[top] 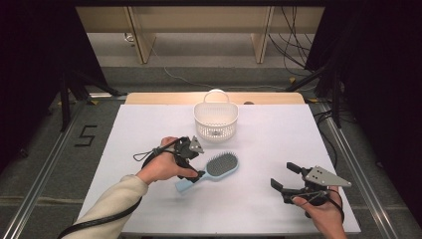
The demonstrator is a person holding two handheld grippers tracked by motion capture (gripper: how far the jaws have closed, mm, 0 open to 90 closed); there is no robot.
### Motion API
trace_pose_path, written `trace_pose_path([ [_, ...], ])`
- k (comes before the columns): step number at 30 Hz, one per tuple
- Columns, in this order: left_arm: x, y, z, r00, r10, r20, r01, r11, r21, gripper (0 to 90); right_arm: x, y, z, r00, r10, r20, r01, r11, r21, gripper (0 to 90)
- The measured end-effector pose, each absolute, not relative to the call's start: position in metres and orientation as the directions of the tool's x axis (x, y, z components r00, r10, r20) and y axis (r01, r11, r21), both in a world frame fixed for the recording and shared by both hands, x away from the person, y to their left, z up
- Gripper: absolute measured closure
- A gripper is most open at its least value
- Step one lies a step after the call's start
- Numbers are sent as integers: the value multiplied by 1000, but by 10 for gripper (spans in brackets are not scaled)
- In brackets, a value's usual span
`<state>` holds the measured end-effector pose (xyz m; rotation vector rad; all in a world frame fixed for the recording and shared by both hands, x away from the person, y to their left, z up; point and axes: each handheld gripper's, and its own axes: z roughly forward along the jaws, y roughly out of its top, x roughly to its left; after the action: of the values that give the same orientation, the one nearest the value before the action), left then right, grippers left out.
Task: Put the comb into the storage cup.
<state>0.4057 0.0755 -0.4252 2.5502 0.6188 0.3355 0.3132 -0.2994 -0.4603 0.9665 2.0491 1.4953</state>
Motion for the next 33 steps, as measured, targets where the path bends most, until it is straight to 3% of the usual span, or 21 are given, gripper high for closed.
trace_pose_path([
  [9,408,61,-433,894,439,94,368,-835,409,166,313,-299,-460,-667,743,63,284,176,942,156],
  [24,414,48,-440,875,480,57,446,-847,289,220,313,-300,-460,-666,743,62,285,177,942,156],
  [33,417,42,-442,867,496,49,464,-839,284,273,313,-300,-460,-667,743,65,286,175,942,156],
])
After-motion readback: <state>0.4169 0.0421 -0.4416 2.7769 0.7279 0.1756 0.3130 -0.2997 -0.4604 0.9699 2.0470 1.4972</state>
